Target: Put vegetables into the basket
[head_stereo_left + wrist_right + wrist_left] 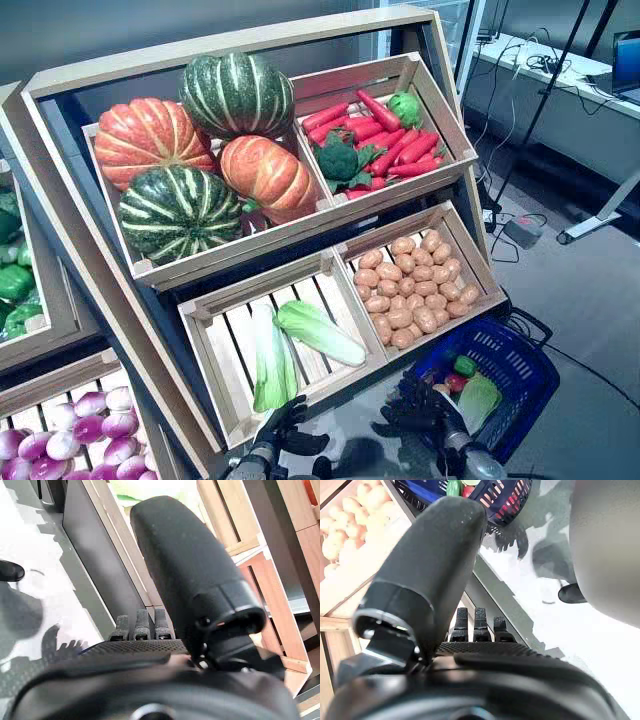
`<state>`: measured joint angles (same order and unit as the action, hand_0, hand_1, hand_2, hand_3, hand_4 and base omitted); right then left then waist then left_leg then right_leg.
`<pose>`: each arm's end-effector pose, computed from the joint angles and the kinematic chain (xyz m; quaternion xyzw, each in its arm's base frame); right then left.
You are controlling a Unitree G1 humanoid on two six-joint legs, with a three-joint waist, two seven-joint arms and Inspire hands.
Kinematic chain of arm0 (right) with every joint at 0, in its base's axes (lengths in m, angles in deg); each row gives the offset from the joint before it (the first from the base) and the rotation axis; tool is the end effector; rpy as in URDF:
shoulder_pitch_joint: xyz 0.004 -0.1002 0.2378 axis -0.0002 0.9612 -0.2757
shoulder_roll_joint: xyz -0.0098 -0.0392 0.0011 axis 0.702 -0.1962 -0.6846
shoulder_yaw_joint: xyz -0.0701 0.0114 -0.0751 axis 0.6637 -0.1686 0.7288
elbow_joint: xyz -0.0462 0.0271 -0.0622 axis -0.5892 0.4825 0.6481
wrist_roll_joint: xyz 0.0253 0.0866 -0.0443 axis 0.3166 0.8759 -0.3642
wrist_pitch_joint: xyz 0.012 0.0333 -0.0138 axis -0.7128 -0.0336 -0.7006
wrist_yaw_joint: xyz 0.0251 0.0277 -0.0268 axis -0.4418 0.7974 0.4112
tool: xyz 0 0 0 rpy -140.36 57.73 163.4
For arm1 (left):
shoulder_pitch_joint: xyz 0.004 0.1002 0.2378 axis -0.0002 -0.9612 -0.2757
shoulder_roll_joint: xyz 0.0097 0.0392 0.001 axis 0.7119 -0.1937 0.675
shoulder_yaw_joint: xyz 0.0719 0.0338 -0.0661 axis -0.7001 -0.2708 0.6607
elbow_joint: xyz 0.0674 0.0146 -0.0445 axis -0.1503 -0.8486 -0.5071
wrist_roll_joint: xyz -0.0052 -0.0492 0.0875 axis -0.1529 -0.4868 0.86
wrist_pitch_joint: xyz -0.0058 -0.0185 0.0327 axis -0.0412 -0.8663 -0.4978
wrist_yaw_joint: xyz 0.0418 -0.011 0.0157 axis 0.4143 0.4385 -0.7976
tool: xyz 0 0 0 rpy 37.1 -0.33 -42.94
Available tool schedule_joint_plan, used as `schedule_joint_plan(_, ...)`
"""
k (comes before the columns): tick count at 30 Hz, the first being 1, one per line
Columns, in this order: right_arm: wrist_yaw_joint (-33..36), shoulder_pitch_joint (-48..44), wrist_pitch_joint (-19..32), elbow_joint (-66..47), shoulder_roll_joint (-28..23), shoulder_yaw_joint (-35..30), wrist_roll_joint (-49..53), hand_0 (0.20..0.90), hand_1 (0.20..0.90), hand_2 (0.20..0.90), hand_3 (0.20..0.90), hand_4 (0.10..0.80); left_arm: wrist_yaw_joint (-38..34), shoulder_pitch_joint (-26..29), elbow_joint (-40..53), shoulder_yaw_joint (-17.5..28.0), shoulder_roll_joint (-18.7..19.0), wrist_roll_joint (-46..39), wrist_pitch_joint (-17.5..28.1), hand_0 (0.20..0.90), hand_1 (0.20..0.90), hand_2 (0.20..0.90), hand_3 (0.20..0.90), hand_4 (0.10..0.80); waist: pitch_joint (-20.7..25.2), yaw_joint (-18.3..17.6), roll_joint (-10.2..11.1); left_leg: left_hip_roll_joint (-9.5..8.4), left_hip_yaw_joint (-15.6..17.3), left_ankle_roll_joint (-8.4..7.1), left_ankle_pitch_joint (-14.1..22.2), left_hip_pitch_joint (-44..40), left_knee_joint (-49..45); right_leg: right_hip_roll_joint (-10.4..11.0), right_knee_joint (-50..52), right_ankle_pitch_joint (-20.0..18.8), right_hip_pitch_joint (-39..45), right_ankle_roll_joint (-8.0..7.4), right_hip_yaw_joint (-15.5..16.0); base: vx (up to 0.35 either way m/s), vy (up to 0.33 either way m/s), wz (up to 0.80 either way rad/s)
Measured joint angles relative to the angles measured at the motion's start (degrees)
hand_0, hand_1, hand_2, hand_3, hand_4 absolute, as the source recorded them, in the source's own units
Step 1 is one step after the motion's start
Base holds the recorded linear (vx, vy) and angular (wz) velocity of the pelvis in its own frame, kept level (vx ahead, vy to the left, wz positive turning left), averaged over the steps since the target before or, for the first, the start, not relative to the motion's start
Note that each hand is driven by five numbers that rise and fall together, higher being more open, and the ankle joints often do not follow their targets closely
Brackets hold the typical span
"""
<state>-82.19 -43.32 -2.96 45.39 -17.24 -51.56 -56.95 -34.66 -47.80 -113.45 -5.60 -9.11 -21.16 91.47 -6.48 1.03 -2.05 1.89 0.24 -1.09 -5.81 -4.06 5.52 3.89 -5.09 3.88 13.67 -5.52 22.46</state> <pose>0.1050 -0.1854 -0.1001 0.0783 0.3384 0.0450 0.9367 0.0886 0.1790 -0.1086 0.0598 0.4045 -0.0499 0.9112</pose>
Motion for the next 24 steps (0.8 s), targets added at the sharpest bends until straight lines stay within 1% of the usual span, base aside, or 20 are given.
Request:
schedule_joint_plan(7, 0.0, 0.0, 0.0, 0.1, 0.8, 0.0, 0.0, 0.900, 0.900, 0.900, 0.900, 0.800, 0.0, 0.2, 0.0, 0.0, 0.0, 0.5, 0.0, 0.900, 0.900, 0.900, 0.900, 0.800, -0.1, 0.0, 0.2, 0.02, 0.0, -0.03, 0.0, -0.2, 0.0, 0.0, 0.0, 0.0, 0.1, 0.00, 0.0, 0.000, 0.000, 0.00)
schedule_joint_plan(24, 0.8, 0.0, 0.0, 0.1, 0.9, 0.0, 0.0, 0.900, 0.900, 0.900, 0.900, 0.800, 0.0, 0.2, 0.0, 0.0, 0.1, 0.5, 0.0, 0.900, 0.900, 0.900, 0.900, 0.800, 0.0, 0.0, 0.2, 0.03, 0.0, 0.02, 0.0, -0.1, 0.0, 0.0, 0.0, 0.0, 0.1, 0.00, 0.0, 0.000, 0.000, 0.00)
